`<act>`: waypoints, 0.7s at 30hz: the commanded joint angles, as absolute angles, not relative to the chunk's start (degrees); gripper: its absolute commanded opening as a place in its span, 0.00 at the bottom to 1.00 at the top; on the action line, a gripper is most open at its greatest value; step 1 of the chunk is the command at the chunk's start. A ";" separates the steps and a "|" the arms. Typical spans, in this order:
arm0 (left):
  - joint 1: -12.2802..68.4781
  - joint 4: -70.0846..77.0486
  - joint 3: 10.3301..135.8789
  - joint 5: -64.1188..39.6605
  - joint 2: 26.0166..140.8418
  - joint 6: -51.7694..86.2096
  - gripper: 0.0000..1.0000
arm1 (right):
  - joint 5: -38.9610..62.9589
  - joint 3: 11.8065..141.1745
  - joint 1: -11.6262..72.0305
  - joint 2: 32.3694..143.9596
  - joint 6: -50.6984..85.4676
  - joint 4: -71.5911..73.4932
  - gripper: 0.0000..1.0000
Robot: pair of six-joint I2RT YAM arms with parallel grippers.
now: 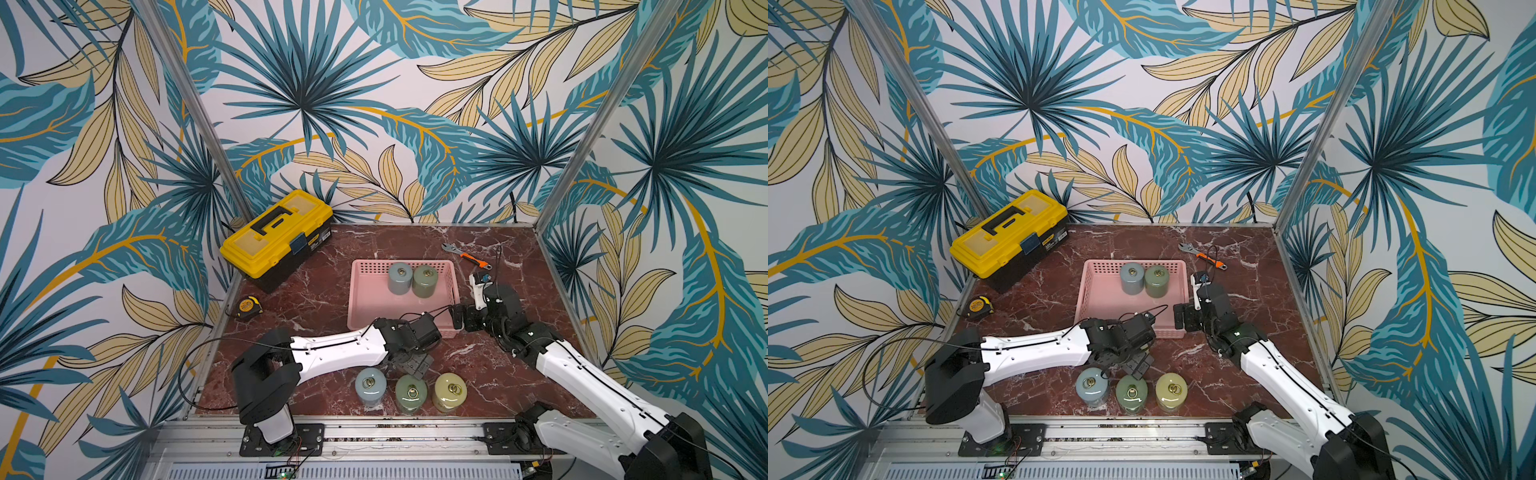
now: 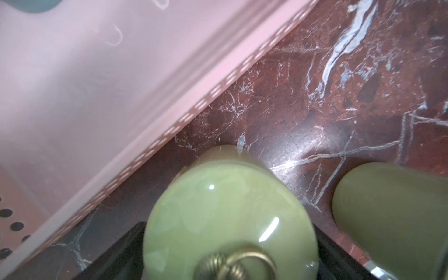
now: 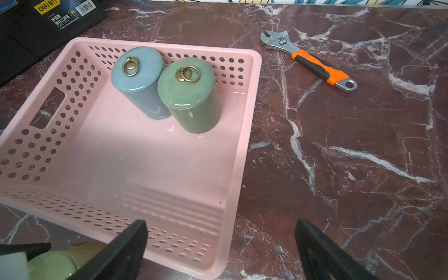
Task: Take the tea canister out of the basket
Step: Place the tea canister at the center of the board, then pick up the tea canister from the basket.
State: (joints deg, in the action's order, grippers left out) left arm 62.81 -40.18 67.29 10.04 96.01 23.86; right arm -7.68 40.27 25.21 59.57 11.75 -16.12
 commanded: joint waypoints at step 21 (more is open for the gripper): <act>54.25 -36.80 68.78 9.50 82.52 20.31 1.00 | 0.69 50.36 25.07 69.79 2.83 -24.28 0.99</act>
State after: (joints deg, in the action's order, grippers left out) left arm 56.12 -39.90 70.96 9.78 85.60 21.56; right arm -0.78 48.60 25.17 69.28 5.78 -20.93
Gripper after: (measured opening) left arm 0.999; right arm 0.993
